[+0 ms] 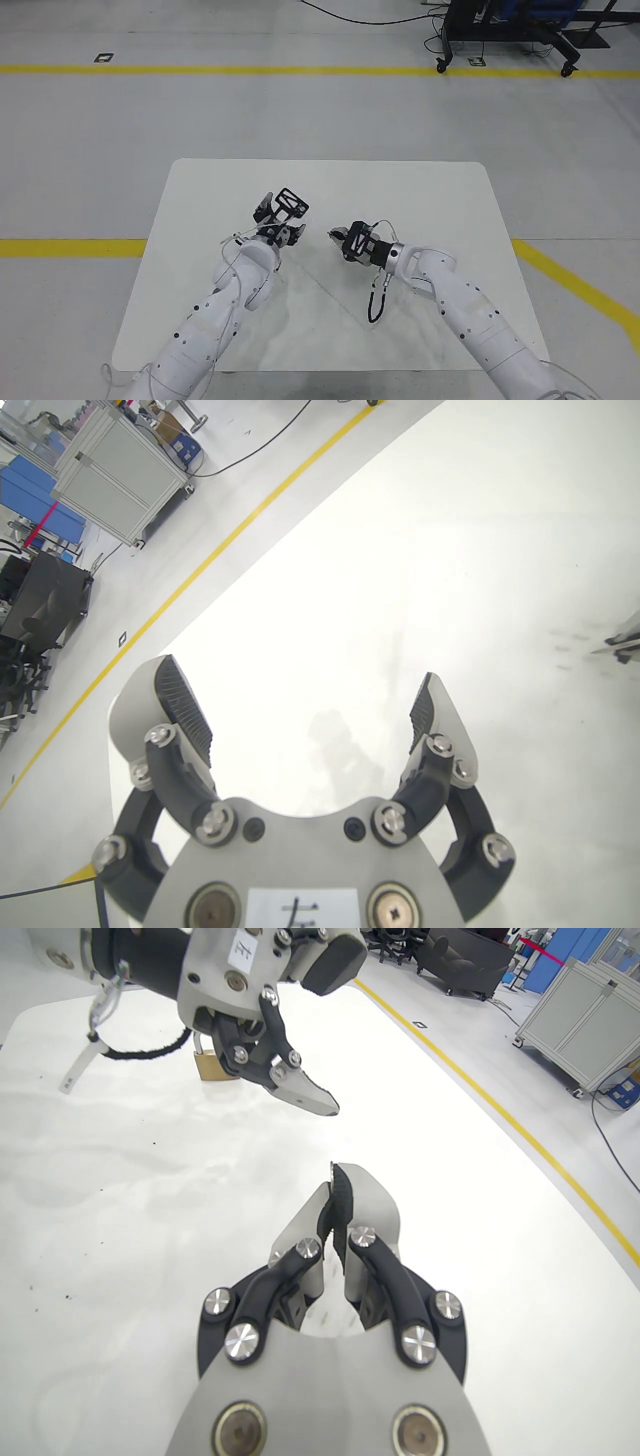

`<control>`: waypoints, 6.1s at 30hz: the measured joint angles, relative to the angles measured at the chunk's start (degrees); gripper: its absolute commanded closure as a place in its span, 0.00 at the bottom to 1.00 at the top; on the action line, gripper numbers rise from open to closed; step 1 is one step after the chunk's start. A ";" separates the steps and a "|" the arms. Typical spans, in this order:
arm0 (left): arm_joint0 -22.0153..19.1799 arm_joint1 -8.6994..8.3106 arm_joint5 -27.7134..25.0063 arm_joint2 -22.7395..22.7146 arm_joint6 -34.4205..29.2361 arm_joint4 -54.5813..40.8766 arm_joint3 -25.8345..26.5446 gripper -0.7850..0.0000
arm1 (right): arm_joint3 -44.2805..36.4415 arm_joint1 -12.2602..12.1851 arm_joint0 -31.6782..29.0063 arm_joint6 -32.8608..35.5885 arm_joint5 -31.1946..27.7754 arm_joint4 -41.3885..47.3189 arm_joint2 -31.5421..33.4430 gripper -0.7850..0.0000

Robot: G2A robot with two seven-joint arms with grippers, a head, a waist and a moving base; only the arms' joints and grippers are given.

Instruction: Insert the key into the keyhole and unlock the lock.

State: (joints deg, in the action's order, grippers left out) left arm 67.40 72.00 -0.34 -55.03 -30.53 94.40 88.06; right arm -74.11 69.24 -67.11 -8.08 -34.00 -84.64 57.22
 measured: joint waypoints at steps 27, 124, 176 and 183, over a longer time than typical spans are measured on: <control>5.42 -0.47 -12.69 -19.72 8.62 -42.83 5.32 0.00 | -5.08 -0.75 -4.95 -4.18 -6.58 16.00 4.95 1.00; -3.17 -2.85 -30.68 -13.31 -22.24 -99.58 -11.29 1.00 | 21.76 8.48 8.91 34.77 -24.00 100.00 -8.56 1.00; -5.64 -6.11 -27.00 -13.22 -46.51 -108.09 -11.22 1.00 | 6.91 2.11 3.00 63.21 -7.25 99.16 2.75 0.60; -6.87 -6.35 -26.93 -11.42 -46.48 -106.95 -12.38 1.00 | 4.79 1.78 2.51 65.33 -4.44 98.26 1.68 0.59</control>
State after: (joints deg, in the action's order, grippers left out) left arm 60.53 65.65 -27.28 -66.45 -77.00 -12.55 75.68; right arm -69.32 71.02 -64.60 57.25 -38.44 13.61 58.91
